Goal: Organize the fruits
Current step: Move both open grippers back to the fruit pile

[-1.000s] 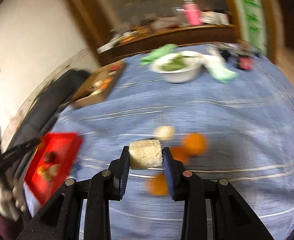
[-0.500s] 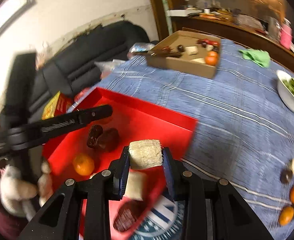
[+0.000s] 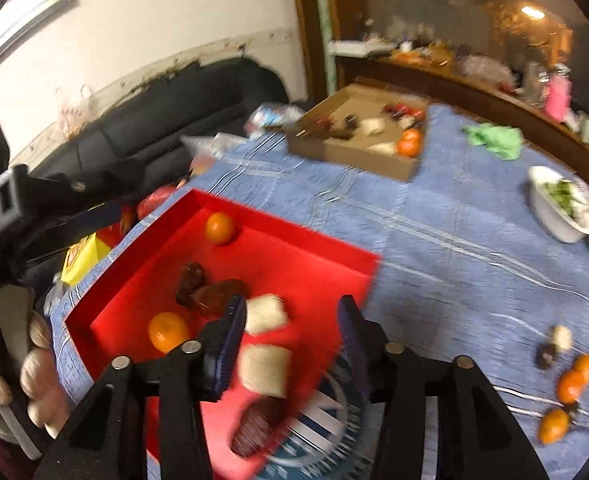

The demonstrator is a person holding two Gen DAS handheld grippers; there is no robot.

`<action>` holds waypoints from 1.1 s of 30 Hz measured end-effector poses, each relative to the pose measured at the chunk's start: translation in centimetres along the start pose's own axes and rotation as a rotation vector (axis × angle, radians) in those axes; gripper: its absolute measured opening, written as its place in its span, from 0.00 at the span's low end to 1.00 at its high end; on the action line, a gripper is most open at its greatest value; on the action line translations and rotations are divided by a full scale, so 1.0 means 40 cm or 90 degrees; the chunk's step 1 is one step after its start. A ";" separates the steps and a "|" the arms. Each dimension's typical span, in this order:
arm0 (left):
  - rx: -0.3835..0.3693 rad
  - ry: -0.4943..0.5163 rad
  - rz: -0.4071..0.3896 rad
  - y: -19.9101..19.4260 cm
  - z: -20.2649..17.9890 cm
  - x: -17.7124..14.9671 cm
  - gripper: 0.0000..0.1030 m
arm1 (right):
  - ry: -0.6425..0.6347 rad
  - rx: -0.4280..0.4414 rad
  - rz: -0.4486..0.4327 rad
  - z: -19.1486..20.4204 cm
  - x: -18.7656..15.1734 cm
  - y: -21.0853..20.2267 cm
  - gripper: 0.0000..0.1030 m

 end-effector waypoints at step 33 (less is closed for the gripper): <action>-0.067 0.197 0.069 -0.118 -0.401 -0.219 0.86 | 0.317 -0.217 -0.121 -0.676 -0.246 -0.455 0.66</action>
Point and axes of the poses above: each gripper's, at about its wrist camera, not at the fingertips, and y roughly the way its jaws point, z to its left, x to its top, the point moved 1 cm from there along y, roughly the way its jaws point, and after that the axes turned 6 degrees about y, right-handed, at the moved point
